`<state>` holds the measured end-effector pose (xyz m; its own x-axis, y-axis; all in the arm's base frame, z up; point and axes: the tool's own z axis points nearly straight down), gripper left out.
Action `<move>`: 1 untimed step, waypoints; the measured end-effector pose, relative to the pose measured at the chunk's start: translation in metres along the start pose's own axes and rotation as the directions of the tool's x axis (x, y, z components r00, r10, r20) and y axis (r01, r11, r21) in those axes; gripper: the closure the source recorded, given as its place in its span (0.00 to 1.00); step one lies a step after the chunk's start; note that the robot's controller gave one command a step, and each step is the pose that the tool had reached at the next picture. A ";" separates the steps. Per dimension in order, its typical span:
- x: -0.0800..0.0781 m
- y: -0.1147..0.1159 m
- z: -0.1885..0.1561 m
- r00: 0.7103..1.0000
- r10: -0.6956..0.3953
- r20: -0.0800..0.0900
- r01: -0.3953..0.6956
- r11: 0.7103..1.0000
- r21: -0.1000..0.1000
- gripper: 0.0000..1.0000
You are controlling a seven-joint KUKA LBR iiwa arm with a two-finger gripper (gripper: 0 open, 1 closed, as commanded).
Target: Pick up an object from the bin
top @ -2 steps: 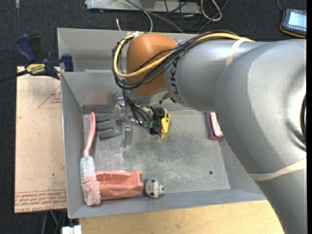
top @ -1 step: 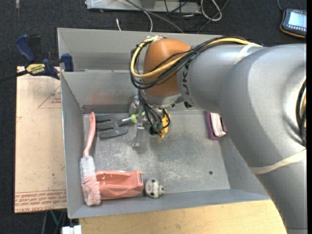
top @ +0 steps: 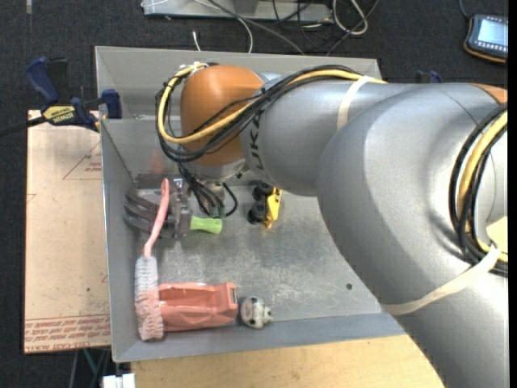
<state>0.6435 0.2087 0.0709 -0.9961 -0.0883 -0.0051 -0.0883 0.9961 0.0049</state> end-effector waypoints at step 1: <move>0.000 0.000 0.000 1.000 0.000 0.000 0.000 1.000 0.000 1.00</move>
Offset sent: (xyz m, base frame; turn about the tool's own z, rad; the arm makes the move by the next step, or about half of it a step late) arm -0.0001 -0.0001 0.0251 0.0002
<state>0.6435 0.2085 0.0710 -0.9961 -0.0880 -0.0051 -0.0880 0.9961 0.0050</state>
